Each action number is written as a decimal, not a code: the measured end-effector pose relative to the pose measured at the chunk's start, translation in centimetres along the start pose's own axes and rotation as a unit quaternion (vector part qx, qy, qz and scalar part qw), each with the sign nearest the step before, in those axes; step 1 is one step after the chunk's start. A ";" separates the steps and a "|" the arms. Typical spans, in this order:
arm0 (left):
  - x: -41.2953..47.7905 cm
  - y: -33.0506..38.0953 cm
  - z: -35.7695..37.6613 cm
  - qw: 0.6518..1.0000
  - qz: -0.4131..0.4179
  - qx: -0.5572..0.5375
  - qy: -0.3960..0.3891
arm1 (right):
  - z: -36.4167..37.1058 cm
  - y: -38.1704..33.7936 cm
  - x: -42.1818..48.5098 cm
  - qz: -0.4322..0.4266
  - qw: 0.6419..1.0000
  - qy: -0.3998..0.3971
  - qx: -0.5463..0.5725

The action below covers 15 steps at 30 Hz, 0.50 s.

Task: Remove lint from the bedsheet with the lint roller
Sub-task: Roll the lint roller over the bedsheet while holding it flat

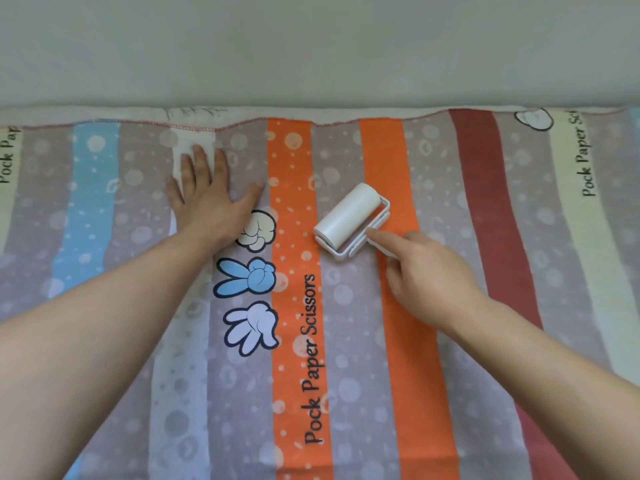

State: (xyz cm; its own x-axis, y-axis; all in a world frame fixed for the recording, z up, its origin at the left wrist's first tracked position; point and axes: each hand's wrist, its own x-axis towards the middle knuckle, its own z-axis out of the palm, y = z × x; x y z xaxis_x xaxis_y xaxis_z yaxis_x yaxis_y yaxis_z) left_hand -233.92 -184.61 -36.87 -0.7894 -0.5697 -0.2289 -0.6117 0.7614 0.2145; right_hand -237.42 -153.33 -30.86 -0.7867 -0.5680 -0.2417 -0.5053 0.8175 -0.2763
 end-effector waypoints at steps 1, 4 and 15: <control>0.0 0.1 -0.1 1.000 -0.004 0.005 -0.002 | -0.1 0.6 -0.7 0.000 1.000 -0.003 -0.004; -0.3 0.6 -0.4 1.000 -0.016 0.026 -0.002 | -0.7 2.0 -2.6 0.004 1.000 -0.017 -0.013; -1.1 3.7 -2.5 1.000 0.012 0.018 0.017 | -4.0 2.6 -5.1 0.023 0.998 -0.042 -0.039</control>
State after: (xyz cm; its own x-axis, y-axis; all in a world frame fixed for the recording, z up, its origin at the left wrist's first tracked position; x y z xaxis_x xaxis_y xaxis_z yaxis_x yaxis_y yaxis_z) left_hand -235.43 -181.98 -33.42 -0.8049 -0.5615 -0.1921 -0.5916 0.7849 0.1844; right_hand -236.12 -147.98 -26.65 -0.7781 -0.5338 -0.3311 -0.4991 0.8454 -0.1901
